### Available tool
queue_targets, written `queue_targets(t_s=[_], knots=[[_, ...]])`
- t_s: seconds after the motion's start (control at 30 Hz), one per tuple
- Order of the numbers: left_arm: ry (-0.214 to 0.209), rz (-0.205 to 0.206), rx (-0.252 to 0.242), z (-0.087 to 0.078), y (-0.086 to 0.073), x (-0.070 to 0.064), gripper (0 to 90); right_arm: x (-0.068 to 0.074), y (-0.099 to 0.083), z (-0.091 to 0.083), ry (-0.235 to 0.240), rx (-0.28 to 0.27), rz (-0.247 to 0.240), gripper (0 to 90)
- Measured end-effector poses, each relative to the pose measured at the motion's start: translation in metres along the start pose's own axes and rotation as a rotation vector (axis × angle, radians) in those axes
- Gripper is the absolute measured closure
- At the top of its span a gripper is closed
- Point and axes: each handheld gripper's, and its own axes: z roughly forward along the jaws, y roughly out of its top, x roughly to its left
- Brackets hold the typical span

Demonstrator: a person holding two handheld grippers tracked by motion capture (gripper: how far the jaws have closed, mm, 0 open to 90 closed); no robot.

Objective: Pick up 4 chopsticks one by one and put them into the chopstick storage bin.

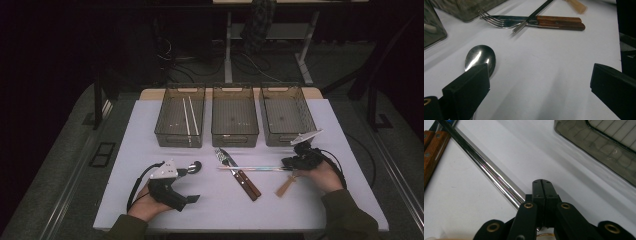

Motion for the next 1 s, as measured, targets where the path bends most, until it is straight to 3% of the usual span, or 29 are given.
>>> queue_targets(t_s=[0.5, 0.63, 0.77, 0.9, 1.0], knots=[[-0.001, 0.0, 0.004, 0.0, 0.0, -0.001, 0.8, 0.007, -0.007, -0.004, 0.014, 0.011, -0.027, 89.6], [-0.001, 0.001, 0.004, 0.0, 0.0, -0.001, 0.9, 0.004, -0.007, -0.008, 0.0, -0.025, -0.018, 86.7], [-0.001, 0.0, 0.005, 0.0, 0.0, -0.001, 1.0, -0.004, -0.01, -0.021, -0.015, -0.08, 0.023, 81.1], [0.0, 0.001, 0.005, 0.0, 0.0, -0.001, 1.1, -0.007, -0.019, -0.03, -0.022, -0.091, 0.038, 86.1], [0.001, 0.004, 0.005, 0.001, 0.001, -0.001, 1.1, -0.001, -0.023, -0.037, -0.003, -0.1, 0.013, 89.6]])
